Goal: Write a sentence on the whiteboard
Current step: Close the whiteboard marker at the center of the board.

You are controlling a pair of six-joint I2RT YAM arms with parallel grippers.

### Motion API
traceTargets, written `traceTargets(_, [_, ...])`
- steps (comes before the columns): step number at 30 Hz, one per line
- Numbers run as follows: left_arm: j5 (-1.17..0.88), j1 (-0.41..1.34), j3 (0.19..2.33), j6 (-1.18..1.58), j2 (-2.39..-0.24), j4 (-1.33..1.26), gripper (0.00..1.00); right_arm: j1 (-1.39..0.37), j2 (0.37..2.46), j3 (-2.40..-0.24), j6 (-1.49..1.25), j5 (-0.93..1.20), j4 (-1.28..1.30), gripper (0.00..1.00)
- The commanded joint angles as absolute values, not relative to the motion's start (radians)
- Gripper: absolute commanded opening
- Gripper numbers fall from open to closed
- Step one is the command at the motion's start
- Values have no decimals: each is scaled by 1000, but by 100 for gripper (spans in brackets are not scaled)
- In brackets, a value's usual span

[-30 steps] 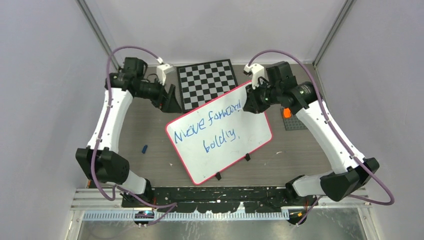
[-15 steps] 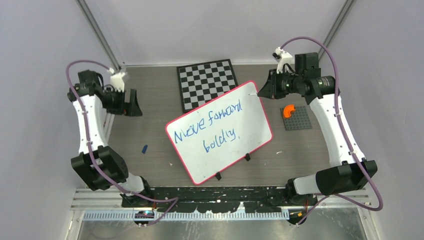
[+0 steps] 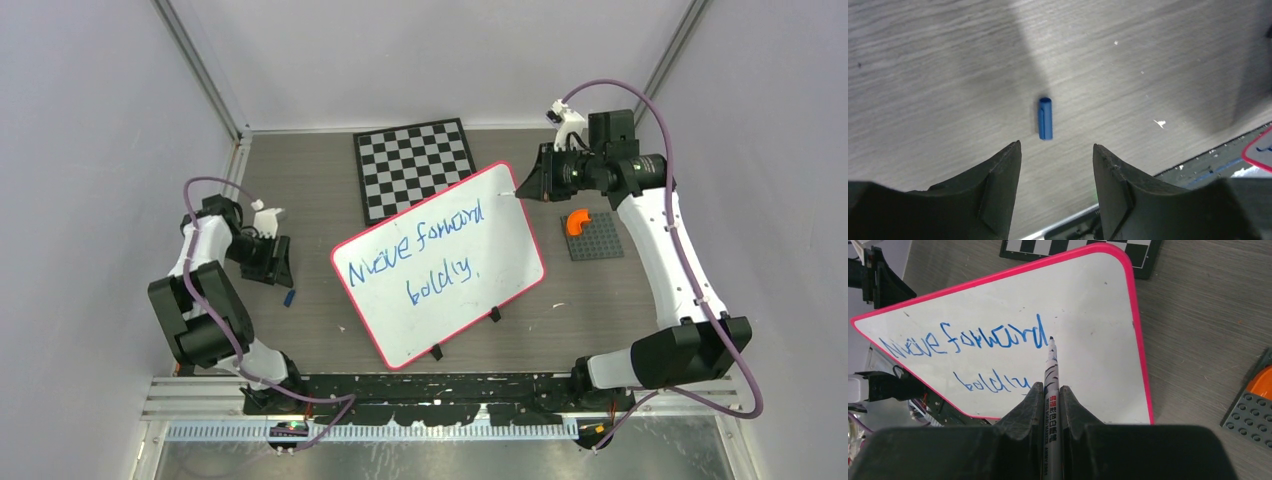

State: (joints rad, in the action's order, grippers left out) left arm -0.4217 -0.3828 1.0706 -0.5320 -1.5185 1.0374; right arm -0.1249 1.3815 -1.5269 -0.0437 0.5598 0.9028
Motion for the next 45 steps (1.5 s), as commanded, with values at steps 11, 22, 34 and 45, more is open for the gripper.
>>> traceTargets(11, [-384, -386, 937, -583, -1596, 802, 50, -118, 1312, -1475, -156, 287, 846, 0])
traceTargets(22, [-379, -355, 902, -614, -1609, 790, 39, -120, 1319, -1525, -174, 312, 877, 0])
traceTargets(34, [-263, -260, 825, -632, -1525, 835, 31, -118, 1389, -1637, -127, 337, 976, 0])
traceTargets(45, [-195, -235, 709, -636, -1444, 792, 25, -119, 1398, -1650, -122, 397, 981, 0])
